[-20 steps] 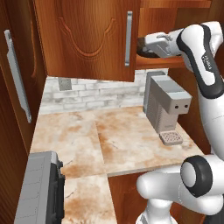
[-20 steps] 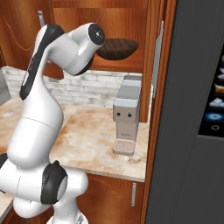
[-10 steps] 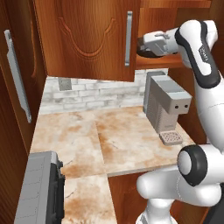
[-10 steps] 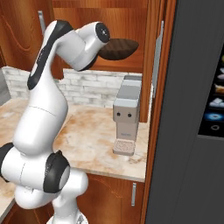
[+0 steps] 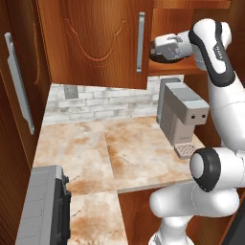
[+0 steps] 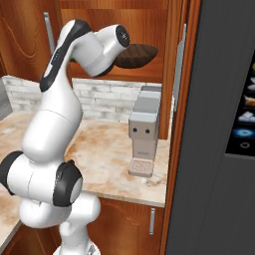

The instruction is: Move the bowls from the cabinet to the plates on the dining table.

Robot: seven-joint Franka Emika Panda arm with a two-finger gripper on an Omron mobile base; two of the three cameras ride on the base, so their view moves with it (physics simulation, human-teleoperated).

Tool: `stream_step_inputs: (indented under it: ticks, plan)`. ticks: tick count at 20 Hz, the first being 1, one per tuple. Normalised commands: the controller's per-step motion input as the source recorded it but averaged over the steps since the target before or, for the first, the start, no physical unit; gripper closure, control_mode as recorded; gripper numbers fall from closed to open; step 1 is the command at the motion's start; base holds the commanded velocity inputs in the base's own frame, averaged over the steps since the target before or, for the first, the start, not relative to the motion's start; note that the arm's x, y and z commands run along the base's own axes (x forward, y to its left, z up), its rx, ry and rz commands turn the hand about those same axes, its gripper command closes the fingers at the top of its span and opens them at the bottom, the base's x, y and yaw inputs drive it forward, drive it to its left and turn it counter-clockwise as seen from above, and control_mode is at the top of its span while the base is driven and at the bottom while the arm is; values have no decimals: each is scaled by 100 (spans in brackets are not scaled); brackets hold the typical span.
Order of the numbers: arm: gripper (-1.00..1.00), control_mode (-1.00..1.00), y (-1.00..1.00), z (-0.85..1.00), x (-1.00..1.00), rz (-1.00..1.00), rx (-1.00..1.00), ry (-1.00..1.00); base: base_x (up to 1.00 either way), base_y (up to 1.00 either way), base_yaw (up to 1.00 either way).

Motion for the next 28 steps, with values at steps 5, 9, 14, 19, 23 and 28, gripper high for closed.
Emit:
stream_step_inputs:
  ticks: [5,9,14,19,23,28]
  plan:
    - [100,-100,16,-1,16,5,0,-1,0,0,0]
    - [100,-100,29,-2,8,3,0,-4,0,0,0]
    - [100,-100,20,-1,4,2,0,-4,0,0,0]
    - [100,-100,27,0,-2,4,0,0,0,0,0]
    - [100,-100,41,0,-15,7,0,0,0,0,0]
    - [100,-100,53,-1,-22,7,-3,0,0,0,0]
